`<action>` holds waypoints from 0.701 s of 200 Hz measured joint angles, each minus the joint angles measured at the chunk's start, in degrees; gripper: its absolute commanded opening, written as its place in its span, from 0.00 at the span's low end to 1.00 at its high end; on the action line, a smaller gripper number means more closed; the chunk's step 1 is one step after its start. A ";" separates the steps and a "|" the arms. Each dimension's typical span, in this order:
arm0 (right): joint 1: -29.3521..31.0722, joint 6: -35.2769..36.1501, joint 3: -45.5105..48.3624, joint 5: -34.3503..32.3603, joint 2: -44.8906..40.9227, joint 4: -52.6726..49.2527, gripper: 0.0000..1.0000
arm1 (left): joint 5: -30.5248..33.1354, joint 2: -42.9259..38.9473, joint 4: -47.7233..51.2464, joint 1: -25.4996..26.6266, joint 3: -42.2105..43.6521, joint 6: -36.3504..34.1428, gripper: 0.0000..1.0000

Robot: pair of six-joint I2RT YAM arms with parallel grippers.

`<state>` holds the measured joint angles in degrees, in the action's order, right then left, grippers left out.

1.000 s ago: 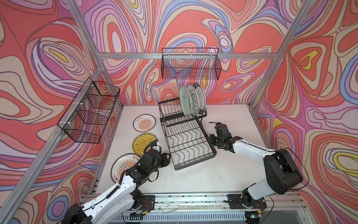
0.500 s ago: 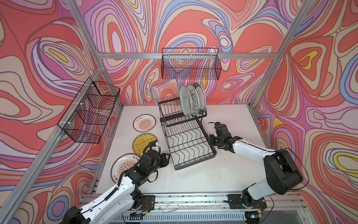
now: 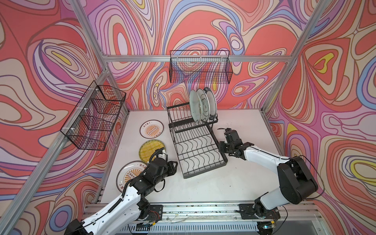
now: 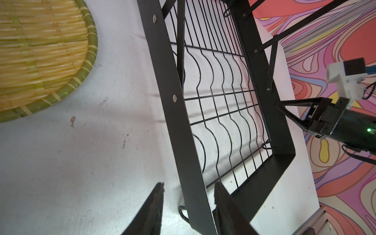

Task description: Load the plates into the dish rack

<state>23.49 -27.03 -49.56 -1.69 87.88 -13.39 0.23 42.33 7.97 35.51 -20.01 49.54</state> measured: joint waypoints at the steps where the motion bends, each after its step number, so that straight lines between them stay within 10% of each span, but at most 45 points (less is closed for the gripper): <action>1: -0.02 0.00 -0.02 0.02 0.00 -0.02 0.00 | 0.00 0.00 0.00 0.00 0.00 0.00 0.44; 140: -1.90 -2.21 -0.20 -0.37 -0.37 -1.42 0.20 | 7.91 0.79 10.49 0.00 -4.24 -0.70 0.49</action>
<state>21.58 -29.23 -49.76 -2.07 87.50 -14.81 8.14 43.11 18.46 35.51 -24.25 48.84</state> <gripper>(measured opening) 0.175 0.484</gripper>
